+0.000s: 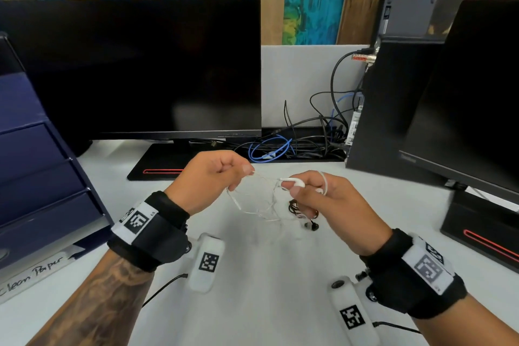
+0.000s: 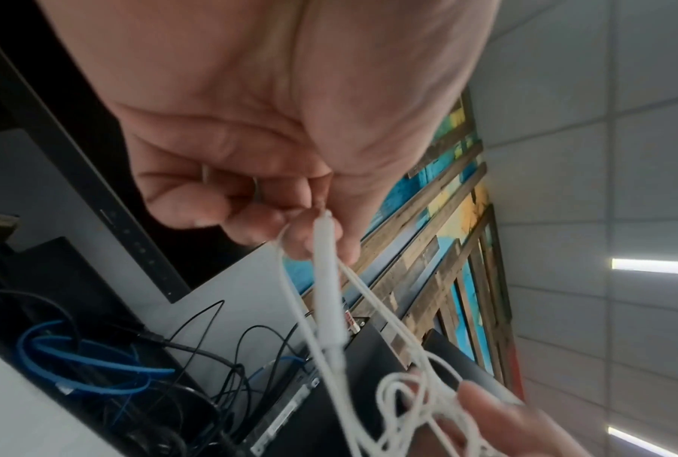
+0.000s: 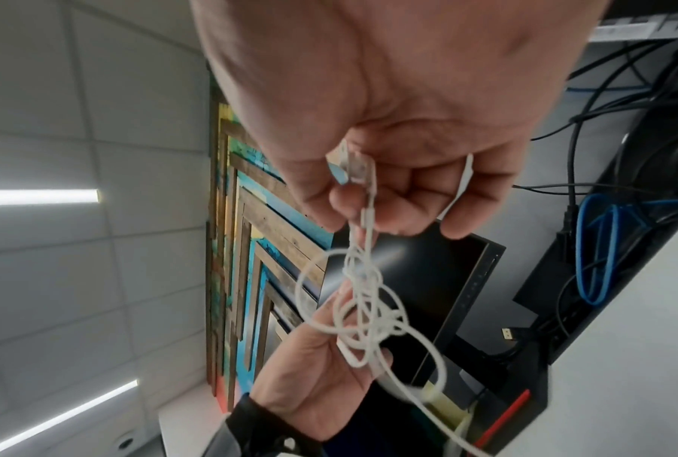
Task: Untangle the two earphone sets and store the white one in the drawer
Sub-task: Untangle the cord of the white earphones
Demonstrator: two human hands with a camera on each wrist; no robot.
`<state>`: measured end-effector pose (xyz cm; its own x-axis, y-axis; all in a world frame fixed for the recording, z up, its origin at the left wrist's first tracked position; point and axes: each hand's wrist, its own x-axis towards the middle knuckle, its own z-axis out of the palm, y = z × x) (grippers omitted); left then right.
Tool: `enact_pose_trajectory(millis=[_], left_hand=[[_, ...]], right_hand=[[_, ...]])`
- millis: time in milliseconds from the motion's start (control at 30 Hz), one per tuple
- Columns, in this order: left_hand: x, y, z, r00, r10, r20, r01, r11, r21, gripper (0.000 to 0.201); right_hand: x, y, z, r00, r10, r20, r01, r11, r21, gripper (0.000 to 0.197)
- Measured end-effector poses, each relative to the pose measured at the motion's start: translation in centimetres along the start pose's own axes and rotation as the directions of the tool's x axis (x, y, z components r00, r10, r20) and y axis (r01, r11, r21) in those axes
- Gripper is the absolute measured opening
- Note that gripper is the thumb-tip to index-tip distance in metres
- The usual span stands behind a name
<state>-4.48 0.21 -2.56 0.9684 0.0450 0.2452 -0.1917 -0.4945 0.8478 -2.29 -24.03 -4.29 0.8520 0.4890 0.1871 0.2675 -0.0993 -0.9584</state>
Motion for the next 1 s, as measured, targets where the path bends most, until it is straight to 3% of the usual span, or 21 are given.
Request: enact_pose_trajectory(millis=[67, 200, 300, 367, 467, 600, 733, 800, 933, 1000], left_hand=[[-0.1, 0.7, -0.2, 0.998, 0.023, -0.063, -0.027, 0.997, -0.068, 0.014], [-0.2, 1.5, -0.8, 0.985, -0.030, -0.170, -0.038, 0.923, -0.383, 0.013], [-0.3, 1.2, -0.5, 0.982, -0.037, -0.185, -0.046, 0.905, -0.422, 0.015], [-0.3, 0.9, 0.0, 0.986, -0.050, -0.157, -0.008, 0.938, -0.346, 0.016], [-0.5, 0.1, 0.7, 0.998, -0.025, -0.050, 0.023, 0.999, -0.041, 0.014], [-0.9, -0.9, 2.0, 0.996, -0.024, 0.080, 0.015, 0.994, 0.112, 0.008], [-1.0, -0.6, 2.6, 0.994, 0.107, 0.029, -0.110, 0.979, 0.172, 0.003], [-1.2, 0.0, 2.6, 0.992, 0.116, 0.044, -0.121, 0.985, 0.123, 0.023], [-1.8, 1.0, 3.0, 0.992, -0.010, 0.127, 0.014, 0.999, -0.035, 0.068], [-1.8, 0.8, 3.3, 0.991, -0.027, 0.130, 0.034, 0.998, -0.050, 0.074]], right_hand=[[-0.3, -0.2, -0.4, 0.999, 0.042, -0.032, -0.041, 0.997, 0.060, 0.033], [-0.9, -0.4, -0.9, 0.997, 0.070, -0.017, -0.068, 0.991, 0.112, 0.028], [-1.3, -0.2, -1.1, 0.995, 0.094, -0.027, -0.091, 0.990, 0.105, 0.024], [-1.3, -0.4, -1.4, 0.997, 0.062, -0.050, -0.056, 0.992, 0.117, 0.033], [-0.9, -0.1, -2.0, 0.996, -0.005, -0.086, 0.021, 0.983, 0.181, 0.049], [-1.0, -0.1, -1.7, 0.996, 0.085, 0.023, -0.088, 0.931, 0.353, 0.032], [-1.1, 0.1, -0.9, 0.991, 0.116, 0.072, -0.133, 0.940, 0.313, 0.031], [-1.0, 0.0, -0.9, 0.991, 0.111, 0.073, -0.129, 0.937, 0.325, 0.031], [-0.9, -0.4, -1.1, 0.995, 0.080, 0.059, -0.097, 0.908, 0.408, 0.032], [-1.0, -0.9, -1.3, 0.997, 0.064, 0.045, -0.077, 0.892, 0.445, 0.032]])
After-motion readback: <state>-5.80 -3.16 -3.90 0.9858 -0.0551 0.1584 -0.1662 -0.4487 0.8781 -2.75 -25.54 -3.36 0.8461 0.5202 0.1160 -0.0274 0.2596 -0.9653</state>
